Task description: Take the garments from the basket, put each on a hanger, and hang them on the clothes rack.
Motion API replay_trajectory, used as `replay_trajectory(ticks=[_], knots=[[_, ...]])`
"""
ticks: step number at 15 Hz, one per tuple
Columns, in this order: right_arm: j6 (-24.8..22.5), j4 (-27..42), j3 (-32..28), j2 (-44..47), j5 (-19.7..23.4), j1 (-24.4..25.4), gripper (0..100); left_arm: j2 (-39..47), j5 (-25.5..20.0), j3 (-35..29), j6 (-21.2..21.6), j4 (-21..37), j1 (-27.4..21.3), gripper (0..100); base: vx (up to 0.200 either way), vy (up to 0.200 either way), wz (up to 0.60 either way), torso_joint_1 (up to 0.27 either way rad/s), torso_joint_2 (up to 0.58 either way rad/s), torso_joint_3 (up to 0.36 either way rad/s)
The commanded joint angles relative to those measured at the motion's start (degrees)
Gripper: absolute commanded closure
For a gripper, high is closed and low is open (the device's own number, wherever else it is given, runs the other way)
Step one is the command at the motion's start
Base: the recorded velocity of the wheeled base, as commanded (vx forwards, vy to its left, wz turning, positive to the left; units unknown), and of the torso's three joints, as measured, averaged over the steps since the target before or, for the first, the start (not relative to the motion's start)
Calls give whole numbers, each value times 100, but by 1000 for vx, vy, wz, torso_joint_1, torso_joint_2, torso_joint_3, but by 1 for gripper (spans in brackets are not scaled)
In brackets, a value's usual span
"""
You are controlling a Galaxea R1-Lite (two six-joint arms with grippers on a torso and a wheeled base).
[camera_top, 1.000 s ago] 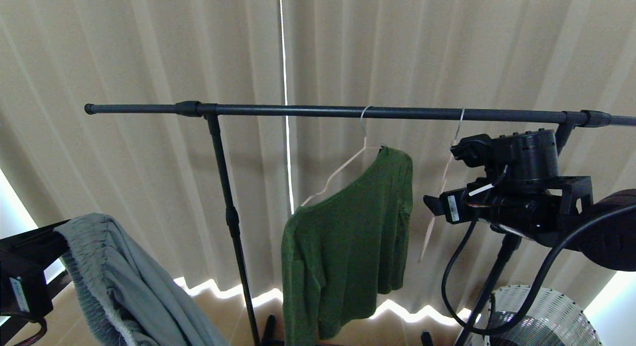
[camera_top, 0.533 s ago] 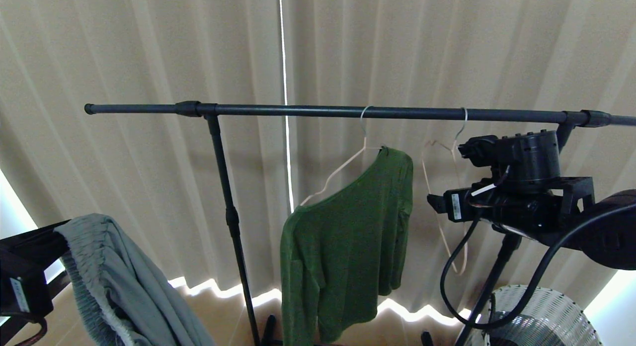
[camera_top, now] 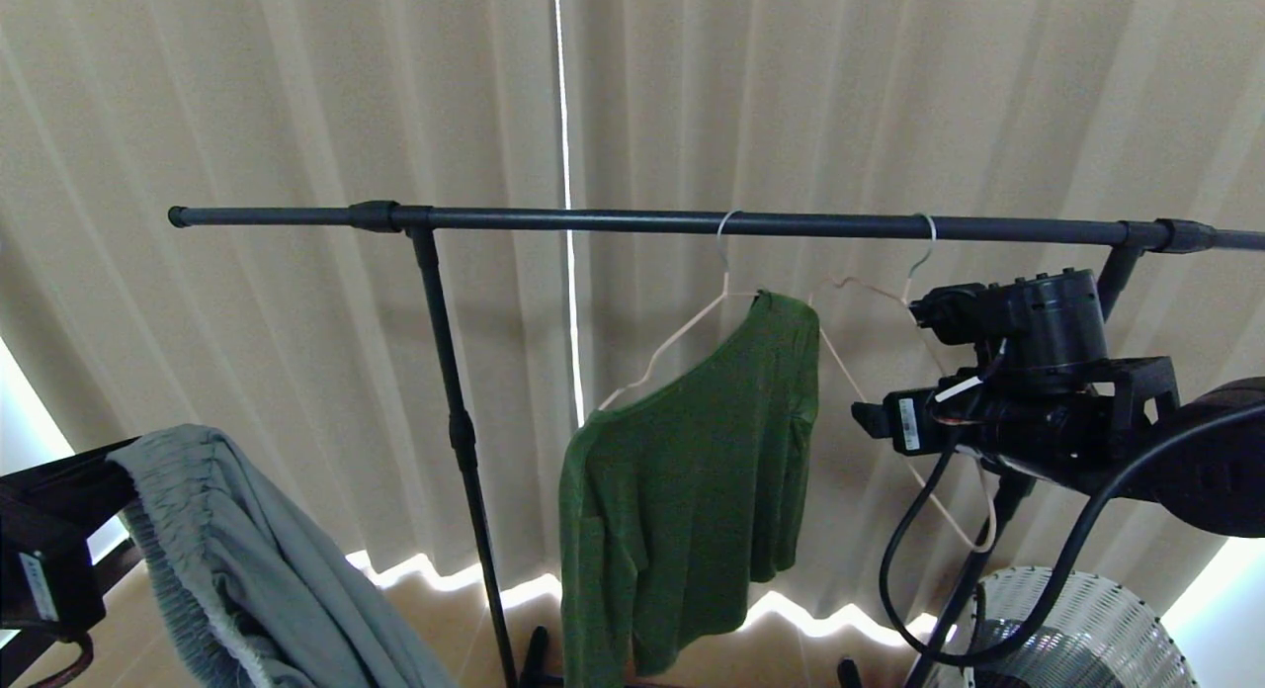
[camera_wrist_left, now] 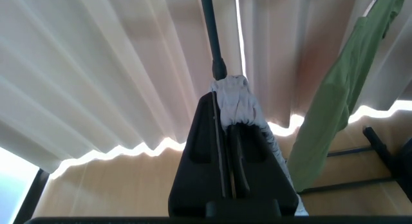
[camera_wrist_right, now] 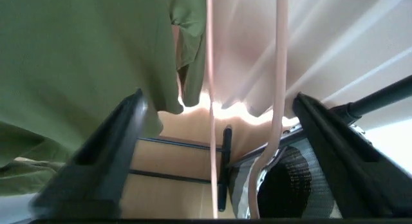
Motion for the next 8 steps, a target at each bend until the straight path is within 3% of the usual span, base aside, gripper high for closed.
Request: replay_trajectory(ticks=[1,8], knots=[[2,-3,-7,-9,-1,-75,100,-4,4,-7,-1,-1,0,100,0,0,0,0,0,0],[2,-3,-16,-106,-1,-118,100,-57,13,11,25,-1,0,100,0,0,0,0,0,0]])
